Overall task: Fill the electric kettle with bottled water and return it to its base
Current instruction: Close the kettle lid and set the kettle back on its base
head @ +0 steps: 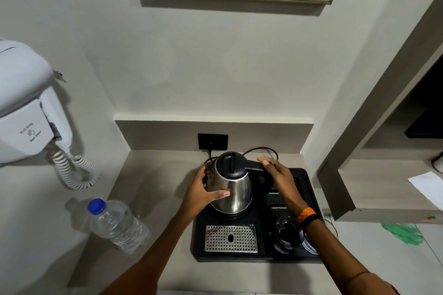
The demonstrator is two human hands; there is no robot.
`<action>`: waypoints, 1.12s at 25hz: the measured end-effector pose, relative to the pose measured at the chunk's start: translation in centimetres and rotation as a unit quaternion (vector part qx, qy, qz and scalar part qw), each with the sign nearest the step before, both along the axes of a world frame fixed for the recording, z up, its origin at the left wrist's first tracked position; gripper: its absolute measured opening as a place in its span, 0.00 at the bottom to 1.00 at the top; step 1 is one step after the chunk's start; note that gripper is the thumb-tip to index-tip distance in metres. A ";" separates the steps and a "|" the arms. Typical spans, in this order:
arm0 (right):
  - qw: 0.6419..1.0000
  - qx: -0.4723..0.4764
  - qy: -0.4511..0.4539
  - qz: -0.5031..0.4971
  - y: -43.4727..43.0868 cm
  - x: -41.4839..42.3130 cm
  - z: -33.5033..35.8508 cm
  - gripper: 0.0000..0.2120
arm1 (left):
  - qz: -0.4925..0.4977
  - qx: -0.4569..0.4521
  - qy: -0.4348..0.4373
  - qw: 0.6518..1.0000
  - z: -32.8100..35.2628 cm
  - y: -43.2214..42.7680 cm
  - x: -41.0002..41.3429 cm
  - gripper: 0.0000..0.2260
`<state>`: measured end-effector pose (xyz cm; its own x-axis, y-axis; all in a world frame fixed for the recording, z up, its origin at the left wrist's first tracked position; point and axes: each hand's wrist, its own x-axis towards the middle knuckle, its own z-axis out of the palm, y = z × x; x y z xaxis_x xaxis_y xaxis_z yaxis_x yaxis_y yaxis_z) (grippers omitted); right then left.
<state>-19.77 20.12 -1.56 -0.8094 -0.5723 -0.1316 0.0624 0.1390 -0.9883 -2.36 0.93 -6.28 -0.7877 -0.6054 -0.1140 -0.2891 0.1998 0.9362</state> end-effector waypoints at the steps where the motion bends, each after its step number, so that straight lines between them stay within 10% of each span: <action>1: 0.999 -0.020 -0.024 -0.008 0.1 -0.1 -0.2 0.12 | -0.006 -0.005 -0.002 1.000 0.3 -0.1 0.1 0.48; 20: 0.997 0.025 0.053 0.055 1.3 -1.7 0.2 0.12 | -0.025 0.046 0.021 0.998 2.0 -0.1 1.4 0.45; 25: 0.917 0.200 0.346 -0.015 -0.2 -0.5 1.9 0.20 | 0.034 -0.209 -0.001 0.977 5.0 0.2 1.5 0.32; 28: 0.810 0.202 0.548 -0.051 -3.5 -1.1 7.5 0.30 | 0.059 -0.487 0.067 0.869 11.1 -1.4 -1.0 0.34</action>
